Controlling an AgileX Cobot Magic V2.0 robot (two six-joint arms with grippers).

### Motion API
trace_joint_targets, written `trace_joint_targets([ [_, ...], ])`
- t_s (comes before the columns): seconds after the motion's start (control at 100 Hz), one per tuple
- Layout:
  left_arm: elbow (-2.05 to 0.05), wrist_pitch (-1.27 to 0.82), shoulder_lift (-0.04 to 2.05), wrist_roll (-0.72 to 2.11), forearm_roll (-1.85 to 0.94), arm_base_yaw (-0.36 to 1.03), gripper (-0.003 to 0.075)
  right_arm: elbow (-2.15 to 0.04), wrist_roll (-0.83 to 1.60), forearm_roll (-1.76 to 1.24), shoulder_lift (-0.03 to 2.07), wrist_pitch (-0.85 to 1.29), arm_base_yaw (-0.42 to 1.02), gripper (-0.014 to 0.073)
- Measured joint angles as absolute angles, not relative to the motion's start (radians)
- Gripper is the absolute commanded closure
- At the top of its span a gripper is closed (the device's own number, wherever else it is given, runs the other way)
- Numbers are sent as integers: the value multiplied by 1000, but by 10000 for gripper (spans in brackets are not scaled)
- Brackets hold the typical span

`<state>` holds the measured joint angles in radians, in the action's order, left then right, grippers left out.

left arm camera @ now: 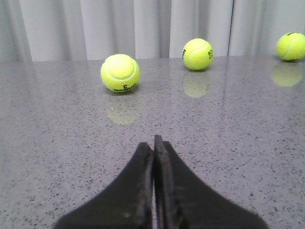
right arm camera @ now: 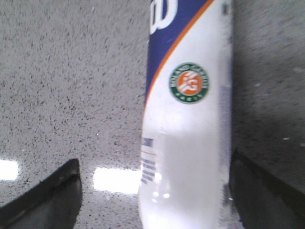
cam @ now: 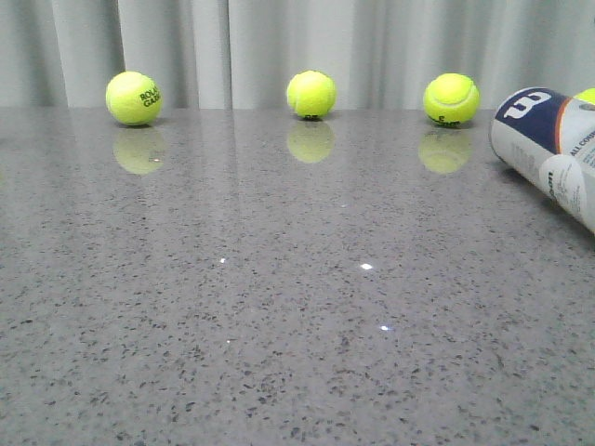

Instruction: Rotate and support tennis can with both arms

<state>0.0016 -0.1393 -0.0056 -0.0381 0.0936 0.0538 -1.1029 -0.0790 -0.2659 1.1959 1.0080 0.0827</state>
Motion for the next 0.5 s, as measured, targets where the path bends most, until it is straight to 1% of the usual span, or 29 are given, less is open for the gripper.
trace_joint_targets([
  [0.2,2,-139,-6,-38,94,54,739,-1133,-78,-277,1369,1016,83,-28],
  [0.42,2,-139,-6,-38,94,54,739,-1136,-77,-283,1479,994,83,-28],
  [0.45,2,-139,-6,-38,94,54,739,-1136,-77,-283,1489,990,83,-24],
  [0.5,2,-139,-6,-38,94,54,739,-1136,-77,-283,1504,985,83,5],
])
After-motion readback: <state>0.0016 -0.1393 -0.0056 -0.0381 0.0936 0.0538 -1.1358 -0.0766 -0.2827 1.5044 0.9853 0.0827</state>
